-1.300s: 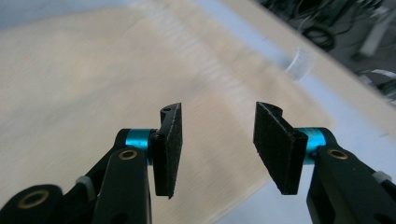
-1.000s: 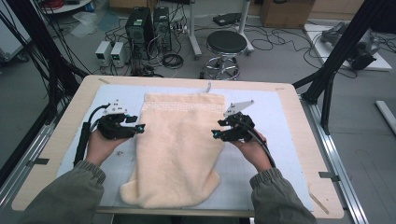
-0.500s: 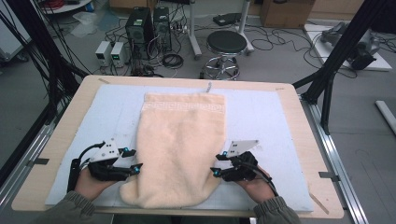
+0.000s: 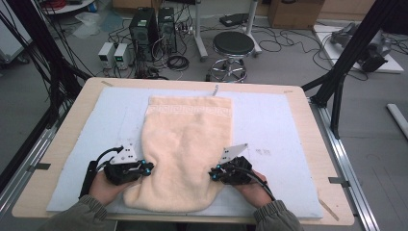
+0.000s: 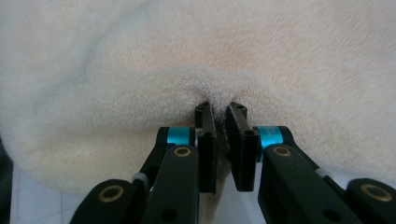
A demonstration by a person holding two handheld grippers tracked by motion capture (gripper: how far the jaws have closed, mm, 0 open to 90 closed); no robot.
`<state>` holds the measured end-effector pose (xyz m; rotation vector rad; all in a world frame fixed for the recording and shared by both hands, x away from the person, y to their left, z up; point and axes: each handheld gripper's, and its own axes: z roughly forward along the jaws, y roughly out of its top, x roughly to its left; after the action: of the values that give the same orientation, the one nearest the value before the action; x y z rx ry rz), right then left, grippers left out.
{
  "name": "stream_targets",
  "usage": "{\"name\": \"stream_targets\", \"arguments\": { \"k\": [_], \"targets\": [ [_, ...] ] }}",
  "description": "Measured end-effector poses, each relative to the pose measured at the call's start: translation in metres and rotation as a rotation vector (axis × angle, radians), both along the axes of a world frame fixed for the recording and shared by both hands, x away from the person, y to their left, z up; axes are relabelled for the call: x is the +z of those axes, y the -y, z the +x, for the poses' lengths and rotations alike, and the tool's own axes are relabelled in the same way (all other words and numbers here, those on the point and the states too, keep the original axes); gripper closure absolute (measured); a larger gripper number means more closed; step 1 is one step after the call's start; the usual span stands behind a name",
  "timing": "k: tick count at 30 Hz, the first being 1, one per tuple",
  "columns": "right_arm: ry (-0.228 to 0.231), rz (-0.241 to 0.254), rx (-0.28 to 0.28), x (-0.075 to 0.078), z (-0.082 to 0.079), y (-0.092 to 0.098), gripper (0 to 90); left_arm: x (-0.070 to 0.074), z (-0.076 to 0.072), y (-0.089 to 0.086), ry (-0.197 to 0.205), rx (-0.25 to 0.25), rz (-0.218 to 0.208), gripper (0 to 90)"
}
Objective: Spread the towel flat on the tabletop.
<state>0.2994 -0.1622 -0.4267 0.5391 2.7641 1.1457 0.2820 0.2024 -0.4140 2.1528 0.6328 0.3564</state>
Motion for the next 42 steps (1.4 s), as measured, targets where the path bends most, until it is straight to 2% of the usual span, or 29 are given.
{"name": "stream_targets", "arguments": {
  "k": [1, 2, 3, 4, 6, 7, 8, 10, 14, 15, 16, 18, 20, 21, 22, 23, 25, 27, 28, 29, 30, 33, 34, 35, 37, 39, 40, 41, 42],
  "targets": [
    [0.031, 0.013, -0.012, 0.012, 0.003, 0.002, 83.9, 0.005, 0.003, 0.000, 0.011, 0.021, -0.019, 85.4],
    [0.038, 0.018, -0.024, 0.016, 0.006, 0.004, 83.9, 0.013, 0.011, -0.001, 0.033, 0.060, -0.040, 85.5],
    [0.038, 0.018, -0.024, 0.016, 0.006, 0.004, 83.9, 0.013, 0.011, -0.001, 0.033, 0.060, -0.040, 85.5],
    [0.061, 0.027, -0.065, 0.029, 0.015, 0.009, 83.9, 0.018, 0.018, -0.002, 0.050, 0.089, -0.048, 85.6],
    [0.059, 0.034, -0.085, 0.034, 0.019, 0.011, 83.8, 0.025, 0.030, -0.001, 0.077, 0.134, -0.058, 85.6],
    [0.065, 0.037, -0.105, 0.038, 0.027, 0.013, 83.8, 0.028, 0.039, -0.001, 0.085, 0.163, -0.064, 85.6],
    [0.070, 0.042, -0.159, 0.046, 0.044, 0.016, 83.8, 0.031, 0.051, 0.000, 0.087, 0.199, -0.073, 85.6],
    [0.081, 0.024, -0.206, 0.046, 0.060, 0.017, 83.7, 0.030, 0.070, 0.001, 0.080, 0.250, -0.071, 85.6],
    [0.079, -0.003, -0.290, 0.041, 0.086, 0.019, 82.5, 0.019, 0.106, 0.000, 0.027, 0.353, -0.066, 84.6],
    [0.070, 0.002, -0.335, 0.034, 0.099, 0.023, 74.7, 0.017, 0.109, -0.001, 0.010, 0.351, -0.060, 79.9],
    [0.057, 0.006, -0.346, 0.031, 0.102, 0.025, 70.8, 0.016, 0.110, -0.002, -0.002, 0.349, -0.063, 75.2],
    [0.051, 0.012, -0.336, 0.029, 0.102, 0.029, 68.0, 0.016, 0.107, -0.005, -0.010, 0.322, -0.071, 70.9],
    [0.072, 0.024, -0.323, 0.033, 0.094, 0.032, 66.9, 0.021, 0.094, -0.011, 0.019, 0.288, -0.076, 66.6],
    [0.072, 0.024, -0.323, 0.033, 0.094, 0.032, 66.9, 0.021, 0.094, -0.011, 0.019, 0.288, -0.076, 64.2],
    [0.082, 0.030, -0.308, 0.040, 0.085, 0.034, 63.5, 0.024, 0.090, -0.012, 0.021, 0.278, -0.073, 61.7],
    [0.082, 0.030, -0.308, 0.040, 0.085, 0.034, 63.5, 0.026, 0.085, -0.015, 0.029, 0.264, -0.074, 61.7],
    [0.102, 0.026, -0.271, 0.050, 0.066, 0.034, 62.1, 0.031, 0.067, -0.020, 0.049, 0.225, -0.086, 57.5],
    [0.151, 0.049, -0.238, 0.055, 0.052, 0.034, 61.3, 0.032, 0.060, -0.021, 0.051, 0.205, -0.085, 54.6],
    [0.150, 0.058, -0.222, 0.055, 0.046, 0.034, 60.0, 0.032, 0.045, -0.023, 0.061, 0.167, -0.071, 53.1],
    [0.146, 0.057, -0.205, 0.055, 0.040, 0.034, 58.7, 0.032, 0.045, -0.023, 0.061, 0.167, -0.071, 52.3],
    [0.142, 0.058, -0.191, 0.053, 0.034, 0.033, 57.8, 0.028, 0.030, -0.024, 0.065, 0.135, -0.059, 51.6],
    [0.131, 0.069, -0.143, 0.040, 0.019, 0.030, 54.6, 0.020, 0.016, -0.023, 0.071, 0.105, -0.050, 49.4],
    [0.131, 0.069, -0.143, 0.040, 0.019, 0.030, 54.6, 0.016, 0.010, -0.023, 0.063, 0.096, -0.041, 49.4],
    [0.110, 0.061, -0.117, 0.028, 0.012, 0.026, 53.2, 0.006, 0.001, -0.021, 0.048, 0.062, -0.024, 47.0],
    [0.095, 0.051, -0.101, 0.022, 0.010, 0.023, 52.2, 0.001, -0.002, -0.021, 0.042, 0.052, -0.010, 47.0],
    [0.058, 0.024, -0.077, 0.004, 0.010, 0.013, 50.1, -0.008, -0.004, -0.020, 0.018, 0.031, 0.021, 48.4],
    [0.058, 0.013, -0.067, 0.000, 0.011, 0.008, 49.7, -0.012, -0.003, -0.020, -0.002, 0.019, 0.034, 51.2],
    [0.050, 0.002, -0.060, -0.004, 0.013, 0.002, 49.6, -0.017, 0.001, -0.017, -0.042, -0.002, 0.039, 55.5],
    [0.058, -0.009, -0.053, -0.007, 0.015, -0.003, 49.8, -0.019, 0.003, -0.015, -0.043, -0.009, 0.049, 60.8]
  ]
}}
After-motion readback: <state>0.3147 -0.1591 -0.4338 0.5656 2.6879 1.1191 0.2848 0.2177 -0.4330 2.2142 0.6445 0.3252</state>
